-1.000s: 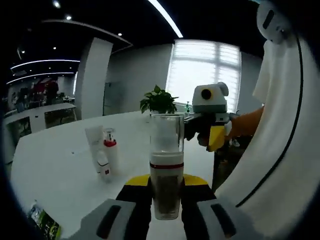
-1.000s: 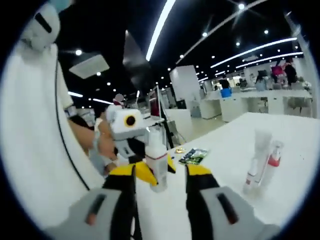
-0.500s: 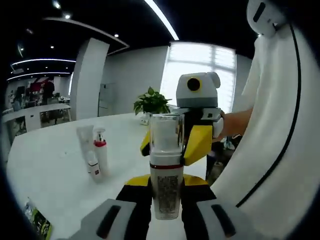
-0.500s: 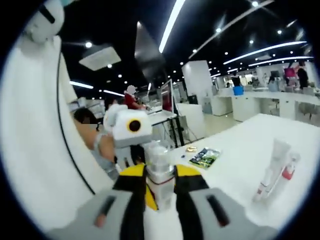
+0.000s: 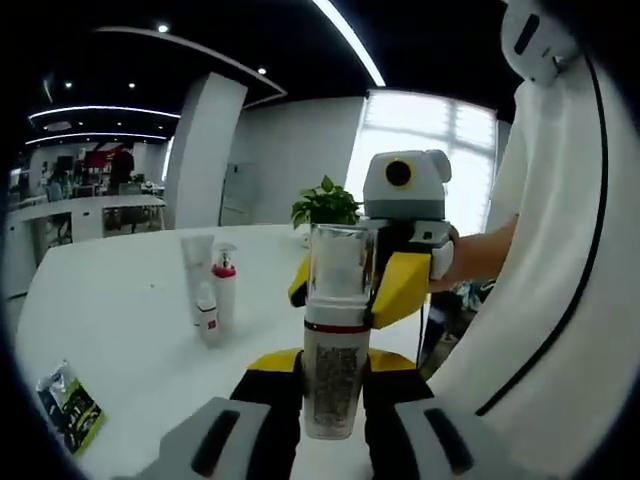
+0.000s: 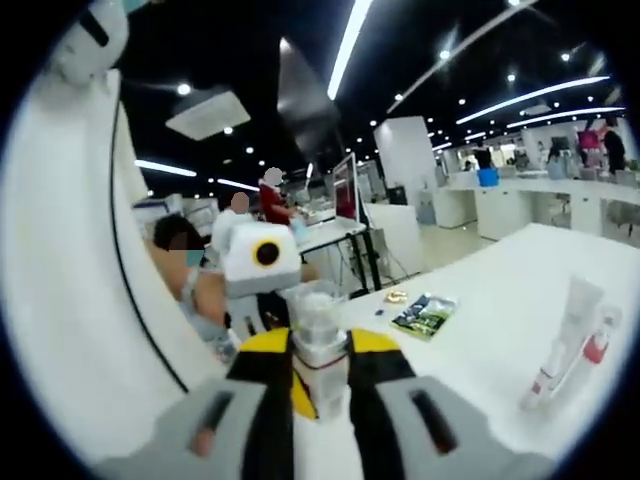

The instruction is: Arrange the skincare products in the storage area until every visible bottle or jar stands upright without overlapping.

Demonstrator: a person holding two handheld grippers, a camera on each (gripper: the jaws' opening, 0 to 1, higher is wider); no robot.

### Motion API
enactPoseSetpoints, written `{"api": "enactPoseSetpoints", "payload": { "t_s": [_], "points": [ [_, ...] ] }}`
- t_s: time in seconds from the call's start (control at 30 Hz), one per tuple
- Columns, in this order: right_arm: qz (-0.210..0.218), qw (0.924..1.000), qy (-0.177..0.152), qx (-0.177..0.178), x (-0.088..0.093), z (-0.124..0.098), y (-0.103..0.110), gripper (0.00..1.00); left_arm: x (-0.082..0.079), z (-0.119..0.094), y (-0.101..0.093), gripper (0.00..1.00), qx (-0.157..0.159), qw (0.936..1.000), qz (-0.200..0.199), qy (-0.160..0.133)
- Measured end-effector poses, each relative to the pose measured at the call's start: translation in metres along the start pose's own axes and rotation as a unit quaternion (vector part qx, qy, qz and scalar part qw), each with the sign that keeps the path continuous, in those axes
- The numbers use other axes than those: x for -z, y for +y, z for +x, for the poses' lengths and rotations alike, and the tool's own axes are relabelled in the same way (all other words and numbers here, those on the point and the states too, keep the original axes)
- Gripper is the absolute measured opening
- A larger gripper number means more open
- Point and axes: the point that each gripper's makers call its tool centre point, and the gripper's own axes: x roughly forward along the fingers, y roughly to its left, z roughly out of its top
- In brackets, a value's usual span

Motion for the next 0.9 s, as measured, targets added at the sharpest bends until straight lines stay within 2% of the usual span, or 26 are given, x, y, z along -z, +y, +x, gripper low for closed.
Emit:
{"api": "enactPoseSetpoints", "payload": {
  "t_s": [0.07, 0.13, 0.17, 0.27, 0.33, 0.4, 0.5, 0.6, 0.7, 0.9],
  "points": [
    [-0.001, 1.0, -0.003, -0.003, 0.0, 0.002, -0.001, 0.18, 0.009, -0.003, 0.004, 0.23, -0.011, 0.9997, -0.017, 0.016],
    [0.007, 0.9998, -0.014, -0.009, -0.004, 0.001, -0.004, 0.18, 0.025, -0.007, 0.011, 0.24, -0.03, 0.9982, -0.02, 0.048],
    [0.008, 0.9998, -0.015, -0.009, -0.004, 0.001, -0.005, 0.18, 0.028, -0.008, 0.013, 0.24, -0.036, 0.9977, -0.03, 0.05],
    [0.009, 0.9997, -0.023, 0.001, -0.004, 0.0, -0.015, 0.18, 0.035, -0.011, 0.018, 0.27, -0.053, 0.9952, -0.065, 0.05],
    [0.014, 0.9995, -0.028, 0.009, -0.002, -0.003, -0.023, 0.18, 0.039, -0.015, 0.027, 0.3, -0.083, 0.9912, -0.092, 0.047],
    [0.011, 0.9993, -0.026, 0.023, 0.003, -0.005, -0.034, 0.18, 0.04, -0.017, 0.029, 0.34, -0.095, 0.9886, -0.11, 0.04],
    [0.001, 0.9989, -0.009, 0.045, 0.017, -0.01, -0.051, 0.18, 0.045, -0.024, 0.029, 0.35, -0.114, 0.9842, -0.127, 0.047],
    [-0.01, 0.9979, 0.013, 0.063, 0.03, -0.014, -0.068, 0.18, 0.051, -0.031, 0.024, 0.37, -0.124, 0.9798, -0.149, 0.051],
    [-0.012, 0.9971, 0.016, 0.074, 0.035, -0.018, -0.081, 0.18, 0.056, -0.036, 0.019, 0.37, -0.129, 0.9769, -0.162, 0.053],
    [-0.006, 0.9929, 0.013, 0.118, 0.041, -0.026, -0.114, 0.18, 0.064, -0.045, 0.011, 0.38, -0.143, 0.9681, -0.2, 0.048]
  ]
}}
